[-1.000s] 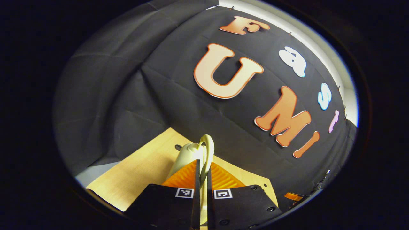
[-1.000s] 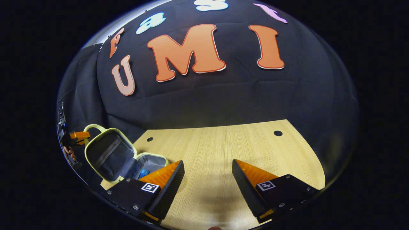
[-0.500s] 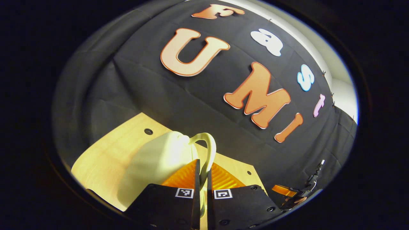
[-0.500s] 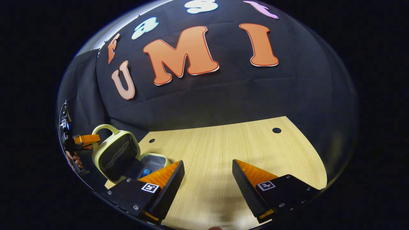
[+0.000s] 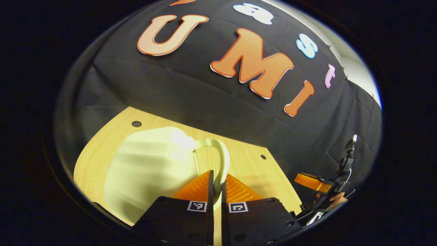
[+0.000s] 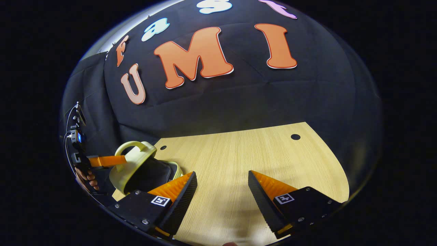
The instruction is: First open the suitcase, pack the skin care products into it, and then close the suitcase.
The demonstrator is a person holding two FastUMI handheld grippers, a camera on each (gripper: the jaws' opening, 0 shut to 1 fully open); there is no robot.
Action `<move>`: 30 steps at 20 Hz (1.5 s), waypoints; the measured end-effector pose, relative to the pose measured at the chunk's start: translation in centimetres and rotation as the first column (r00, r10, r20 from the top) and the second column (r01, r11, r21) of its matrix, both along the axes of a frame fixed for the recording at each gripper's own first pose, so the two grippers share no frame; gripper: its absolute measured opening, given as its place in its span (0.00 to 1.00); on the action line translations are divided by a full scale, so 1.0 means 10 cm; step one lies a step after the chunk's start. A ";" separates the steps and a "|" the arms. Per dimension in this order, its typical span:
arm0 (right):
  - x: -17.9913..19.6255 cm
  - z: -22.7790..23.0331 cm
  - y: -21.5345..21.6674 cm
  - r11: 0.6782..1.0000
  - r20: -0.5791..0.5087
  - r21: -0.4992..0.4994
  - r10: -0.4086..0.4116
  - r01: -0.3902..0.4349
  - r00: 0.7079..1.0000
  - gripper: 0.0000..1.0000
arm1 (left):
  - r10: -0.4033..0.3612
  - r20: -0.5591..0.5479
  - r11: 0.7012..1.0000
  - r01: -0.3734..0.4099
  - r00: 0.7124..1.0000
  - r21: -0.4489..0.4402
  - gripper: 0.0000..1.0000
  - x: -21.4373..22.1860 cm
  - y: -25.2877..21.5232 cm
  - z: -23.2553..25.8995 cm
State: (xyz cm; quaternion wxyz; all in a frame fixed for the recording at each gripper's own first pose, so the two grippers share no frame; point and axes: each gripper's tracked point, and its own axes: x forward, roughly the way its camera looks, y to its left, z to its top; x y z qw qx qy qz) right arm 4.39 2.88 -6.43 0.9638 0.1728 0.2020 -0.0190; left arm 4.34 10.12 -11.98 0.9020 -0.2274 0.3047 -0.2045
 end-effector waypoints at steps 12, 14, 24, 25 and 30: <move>-0.14 -0.09 0.07 1.000 -0.028 -0.003 0.007 -0.007 1.000 0.95 | -0.219 -0.135 0.948 0.243 0.966 0.204 0.09 -0.32 -0.67 -0.82; -0.15 -0.08 0.07 1.000 -0.026 -0.006 0.004 -0.004 1.000 0.95 | -0.247 -0.150 0.920 0.281 0.957 0.274 0.09 -0.39 -0.71 -0.97; -0.12 0.15 -0.01 0.997 0.054 -0.074 -0.027 0.031 0.998 0.95 | -0.196 0.016 0.930 0.181 0.980 0.320 0.88 -0.19 -0.90 -0.50; -0.12 0.20 -0.05 0.993 0.074 -0.105 -0.043 0.051 0.996 0.95 | -0.174 0.063 0.932 0.144 0.983 0.332 0.88 -0.14 -0.87 -0.37; -0.10 0.65 -0.06 0.974 0.216 -0.204 -0.055 0.100 0.975 0.95 | -0.069 0.261 0.939 -0.026 0.963 0.344 0.98 0.09 -0.84 0.34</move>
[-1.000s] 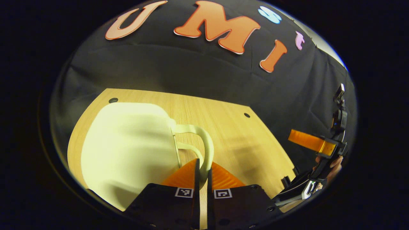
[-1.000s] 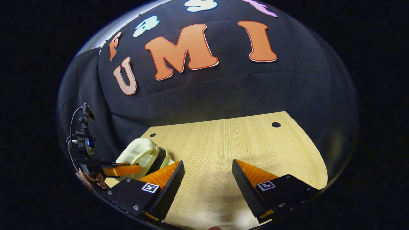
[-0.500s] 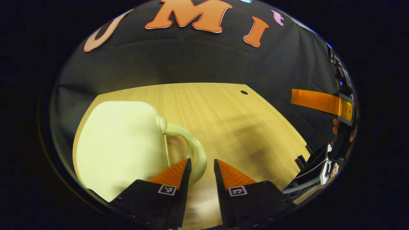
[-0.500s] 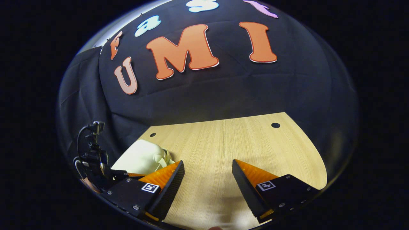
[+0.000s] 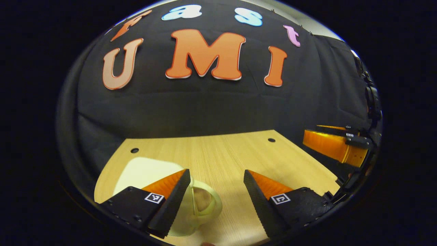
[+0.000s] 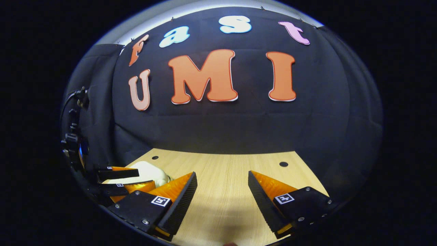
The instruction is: First open the suitcase, pack the skin care products into it, and then close the suitcase.
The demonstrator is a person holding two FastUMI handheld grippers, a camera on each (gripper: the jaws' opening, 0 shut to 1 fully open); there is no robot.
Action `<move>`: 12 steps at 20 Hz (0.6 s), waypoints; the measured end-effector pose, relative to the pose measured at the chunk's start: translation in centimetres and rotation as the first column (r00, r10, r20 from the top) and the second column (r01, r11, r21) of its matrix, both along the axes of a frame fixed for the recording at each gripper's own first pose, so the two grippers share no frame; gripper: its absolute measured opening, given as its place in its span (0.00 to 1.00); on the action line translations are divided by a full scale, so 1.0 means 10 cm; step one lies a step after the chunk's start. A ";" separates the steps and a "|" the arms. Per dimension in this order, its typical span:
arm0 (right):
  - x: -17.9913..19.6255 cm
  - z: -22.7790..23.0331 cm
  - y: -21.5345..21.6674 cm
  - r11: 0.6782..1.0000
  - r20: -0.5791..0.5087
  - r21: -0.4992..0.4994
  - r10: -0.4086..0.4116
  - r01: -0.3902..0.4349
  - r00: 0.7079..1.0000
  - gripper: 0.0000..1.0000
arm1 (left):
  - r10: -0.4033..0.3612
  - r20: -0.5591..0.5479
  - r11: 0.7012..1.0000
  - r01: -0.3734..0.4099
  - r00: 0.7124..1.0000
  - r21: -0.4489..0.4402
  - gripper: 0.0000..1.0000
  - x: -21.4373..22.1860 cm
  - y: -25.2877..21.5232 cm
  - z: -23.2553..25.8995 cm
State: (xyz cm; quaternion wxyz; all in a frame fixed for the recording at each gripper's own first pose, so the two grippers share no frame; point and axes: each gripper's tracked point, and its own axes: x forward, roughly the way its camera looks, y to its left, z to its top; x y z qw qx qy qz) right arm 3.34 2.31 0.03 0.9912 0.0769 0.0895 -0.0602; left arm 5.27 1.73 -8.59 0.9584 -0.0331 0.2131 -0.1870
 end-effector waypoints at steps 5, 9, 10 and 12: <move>-0.01 0.43 0.09 0.996 0.148 -0.087 0.006 0.007 0.989 0.95 | 0.087 0.196 0.996 -0.085 0.977 -0.018 0.97 0.04 0.03 0.64; -0.03 0.50 0.15 0.993 0.156 -0.122 0.025 -0.006 0.988 0.95 | 0.159 0.280 0.986 -0.142 0.947 -0.083 0.97 0.02 0.07 1.05; -0.04 0.54 0.14 0.994 0.159 -0.111 0.028 -0.011 0.987 0.95 | 0.171 0.293 0.984 -0.149 0.941 -0.093 0.97 0.03 0.09 1.08; -0.05 0.59 0.14 0.996 0.167 -0.092 0.034 -0.019 0.985 0.95 | 0.193 0.320 0.980 -0.168 0.927 -0.105 0.97 0.00 0.13 1.15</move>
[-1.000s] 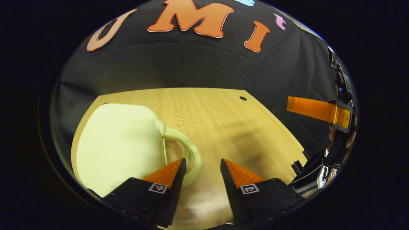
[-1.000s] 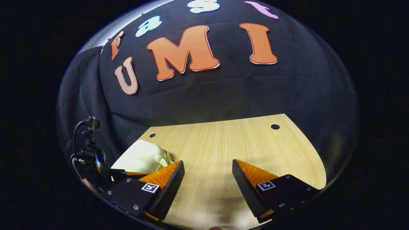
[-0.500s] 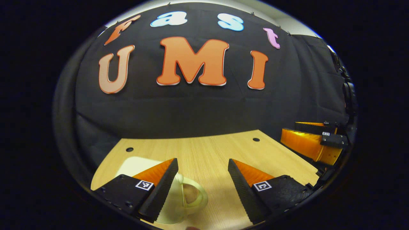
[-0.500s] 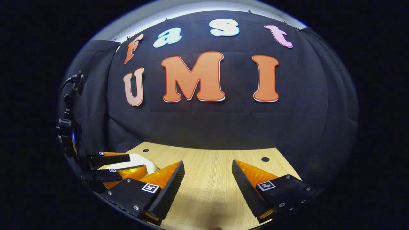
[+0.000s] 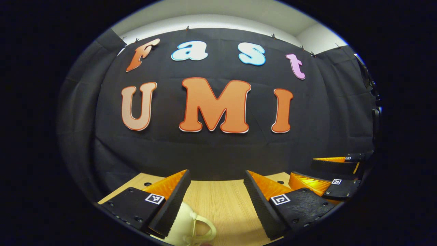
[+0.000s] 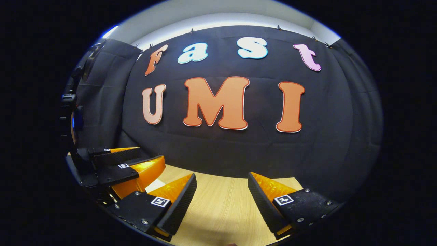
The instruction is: First open the suitcase, pack the skin care products into it, and then close the suitcase.
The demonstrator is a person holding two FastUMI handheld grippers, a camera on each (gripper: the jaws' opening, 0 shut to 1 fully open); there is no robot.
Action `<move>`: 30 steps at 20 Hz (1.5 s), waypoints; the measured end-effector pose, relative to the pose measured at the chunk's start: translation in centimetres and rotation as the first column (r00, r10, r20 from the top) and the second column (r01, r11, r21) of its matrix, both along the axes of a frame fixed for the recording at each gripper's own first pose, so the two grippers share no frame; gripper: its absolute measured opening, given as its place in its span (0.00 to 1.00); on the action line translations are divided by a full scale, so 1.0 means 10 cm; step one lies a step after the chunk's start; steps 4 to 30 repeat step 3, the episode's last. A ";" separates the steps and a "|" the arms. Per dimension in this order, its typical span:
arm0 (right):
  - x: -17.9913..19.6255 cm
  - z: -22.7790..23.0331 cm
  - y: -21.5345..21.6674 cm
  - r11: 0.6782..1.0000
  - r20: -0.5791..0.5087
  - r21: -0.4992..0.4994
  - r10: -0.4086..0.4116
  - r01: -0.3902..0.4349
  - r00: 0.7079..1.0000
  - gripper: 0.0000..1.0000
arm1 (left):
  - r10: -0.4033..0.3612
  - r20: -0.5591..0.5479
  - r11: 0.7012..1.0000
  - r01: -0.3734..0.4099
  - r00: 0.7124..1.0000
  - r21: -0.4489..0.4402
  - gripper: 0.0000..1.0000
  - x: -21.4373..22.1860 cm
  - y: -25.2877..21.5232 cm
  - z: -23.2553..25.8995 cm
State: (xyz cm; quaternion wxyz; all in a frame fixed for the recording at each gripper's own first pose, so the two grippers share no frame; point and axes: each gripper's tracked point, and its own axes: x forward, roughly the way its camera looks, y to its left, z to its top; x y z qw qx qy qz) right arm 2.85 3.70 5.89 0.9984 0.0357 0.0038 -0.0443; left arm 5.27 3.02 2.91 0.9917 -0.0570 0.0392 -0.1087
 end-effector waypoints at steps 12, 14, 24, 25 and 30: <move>-0.03 0.06 -0.04 1.000 0.022 -0.009 0.013 -0.013 1.000 0.95 | -0.009 0.015 1.000 0.009 1.000 -0.003 0.97 -0.01 -0.08 0.06; -0.03 0.06 -0.04 1.000 0.022 -0.009 0.013 -0.013 1.000 0.95 | -0.009 0.015 1.000 0.009 1.000 -0.003 0.97 -0.01 -0.08 0.06; -0.03 0.06 -0.04 1.000 0.022 -0.009 0.013 -0.013 1.000 0.95 | -0.009 0.015 1.000 0.009 1.000 -0.003 0.97 -0.01 -0.08 0.06; -0.03 0.06 -0.04 1.000 0.022 -0.009 0.013 -0.013 1.000 0.95 | -0.009 0.015 1.000 0.009 1.000 -0.003 0.97 -0.01 -0.08 0.06; -0.03 0.06 -0.04 1.000 0.022 -0.009 0.013 -0.013 1.000 0.95 | -0.009 0.015 1.000 0.009 1.000 -0.003 0.97 -0.01 -0.08 0.06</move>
